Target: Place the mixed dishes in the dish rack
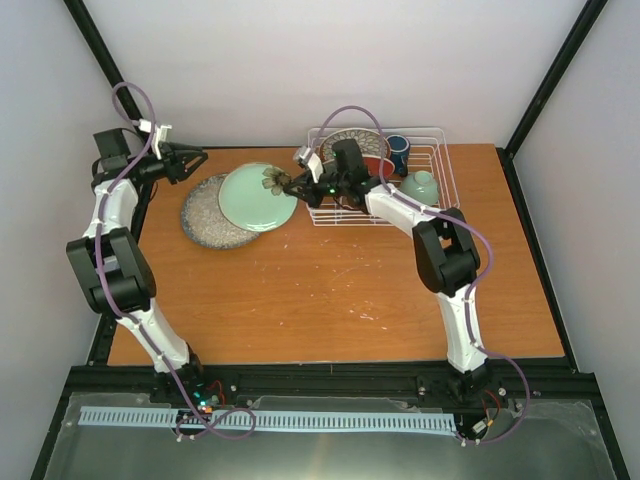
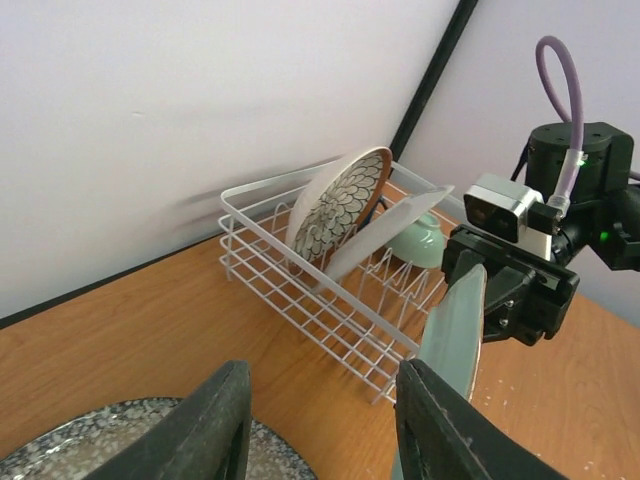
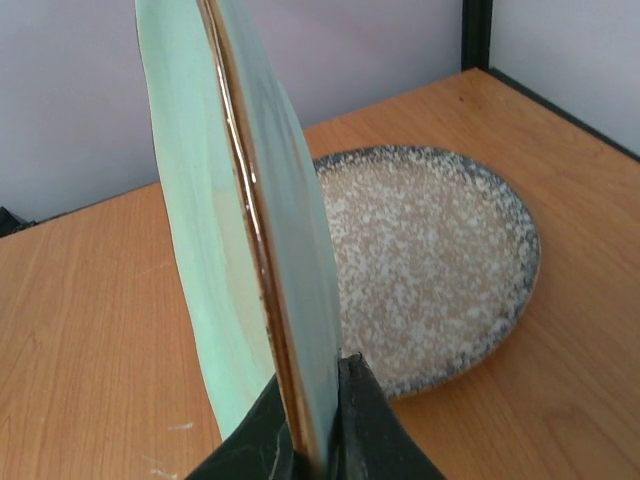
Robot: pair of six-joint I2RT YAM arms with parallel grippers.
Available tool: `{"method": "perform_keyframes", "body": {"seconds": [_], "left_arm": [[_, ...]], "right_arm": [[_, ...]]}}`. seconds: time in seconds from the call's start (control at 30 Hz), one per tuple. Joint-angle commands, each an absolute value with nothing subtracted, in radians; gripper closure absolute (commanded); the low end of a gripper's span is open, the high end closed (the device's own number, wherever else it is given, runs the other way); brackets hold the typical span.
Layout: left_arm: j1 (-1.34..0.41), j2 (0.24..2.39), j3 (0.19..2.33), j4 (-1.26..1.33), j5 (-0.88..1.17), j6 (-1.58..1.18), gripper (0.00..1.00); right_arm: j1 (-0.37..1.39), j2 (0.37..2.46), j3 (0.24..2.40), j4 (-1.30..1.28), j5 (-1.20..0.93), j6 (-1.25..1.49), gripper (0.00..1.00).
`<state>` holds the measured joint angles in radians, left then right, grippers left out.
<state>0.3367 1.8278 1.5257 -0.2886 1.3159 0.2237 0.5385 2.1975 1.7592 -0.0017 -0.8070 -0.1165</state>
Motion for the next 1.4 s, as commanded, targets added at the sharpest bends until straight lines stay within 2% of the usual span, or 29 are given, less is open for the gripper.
{"method": "perform_keyframes", "body": {"seconds": [0.0, 0.43, 0.67, 1.07, 1.37], "left_arm": [[0.342, 1.772, 1.546, -0.263, 1.267, 0.223, 0.59], [0.343, 1.778, 1.529, -0.243, 1.221, 0.213, 0.58], [0.343, 1.807, 1.529, -0.243, 1.224, 0.209, 0.59], [0.343, 1.831, 1.529, -0.240, 1.233, 0.197, 0.59], [0.342, 1.847, 1.526, -0.227, 1.244, 0.183, 0.59]], "right_arm": [[0.499, 2.066, 1.728, 0.134, -0.825, -0.124, 0.97], [0.423, 1.865, 1.557, 0.243, -0.722, -0.173, 0.97], [0.409, 1.737, 1.443, 0.230, -0.513, -0.335, 0.97], [0.350, 1.546, 1.149, 0.558, -0.206, -0.442, 0.97], [0.346, 1.541, 1.028, 0.756, -0.170, -0.511, 0.97]]}}
